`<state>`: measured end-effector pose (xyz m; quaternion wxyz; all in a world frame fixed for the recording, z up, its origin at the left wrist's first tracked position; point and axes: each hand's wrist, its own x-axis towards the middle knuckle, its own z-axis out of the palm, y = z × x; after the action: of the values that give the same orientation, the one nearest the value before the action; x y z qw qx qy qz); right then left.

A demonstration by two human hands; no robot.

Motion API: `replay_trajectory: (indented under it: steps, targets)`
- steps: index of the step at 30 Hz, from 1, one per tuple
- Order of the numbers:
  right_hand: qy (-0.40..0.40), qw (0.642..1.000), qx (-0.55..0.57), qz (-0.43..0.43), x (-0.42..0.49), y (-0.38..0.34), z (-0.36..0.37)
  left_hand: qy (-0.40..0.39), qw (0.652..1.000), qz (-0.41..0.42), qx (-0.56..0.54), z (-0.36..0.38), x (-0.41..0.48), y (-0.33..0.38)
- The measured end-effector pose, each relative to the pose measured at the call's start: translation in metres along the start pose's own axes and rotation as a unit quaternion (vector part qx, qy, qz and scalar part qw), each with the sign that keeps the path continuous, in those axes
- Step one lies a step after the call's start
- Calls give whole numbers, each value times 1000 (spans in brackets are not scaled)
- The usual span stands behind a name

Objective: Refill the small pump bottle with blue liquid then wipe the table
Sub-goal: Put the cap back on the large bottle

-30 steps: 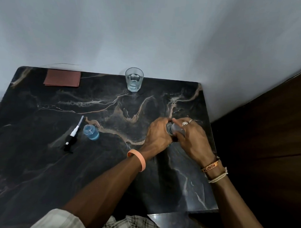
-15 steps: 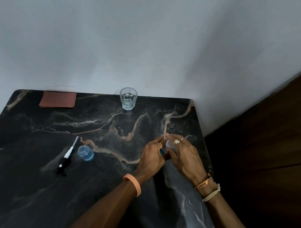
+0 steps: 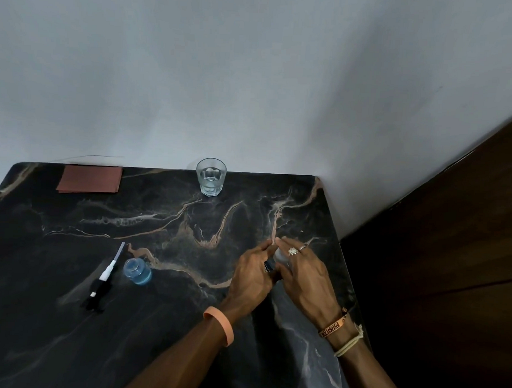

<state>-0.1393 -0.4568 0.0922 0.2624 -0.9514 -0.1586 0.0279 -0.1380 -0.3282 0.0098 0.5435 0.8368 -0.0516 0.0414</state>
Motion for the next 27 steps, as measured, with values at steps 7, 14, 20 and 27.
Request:
replay_trajectory:
  steps: [7,14,20,27]
  targets:
    - [12,1000,-4,-6,1,1,3,-12,1000,0,-14,-1,1,2]
    - [7,999,-26,-24,4,-2,1,-9,1000,-2,-14,-2,1,3]
    - [-2,999,-52,-7,6,-8,-1,-9,1000,-10,-24,-2,0,5]
    - [-6,996,-84,-3,3,-7,-3,-8,999,0,-43,-3,1,5]
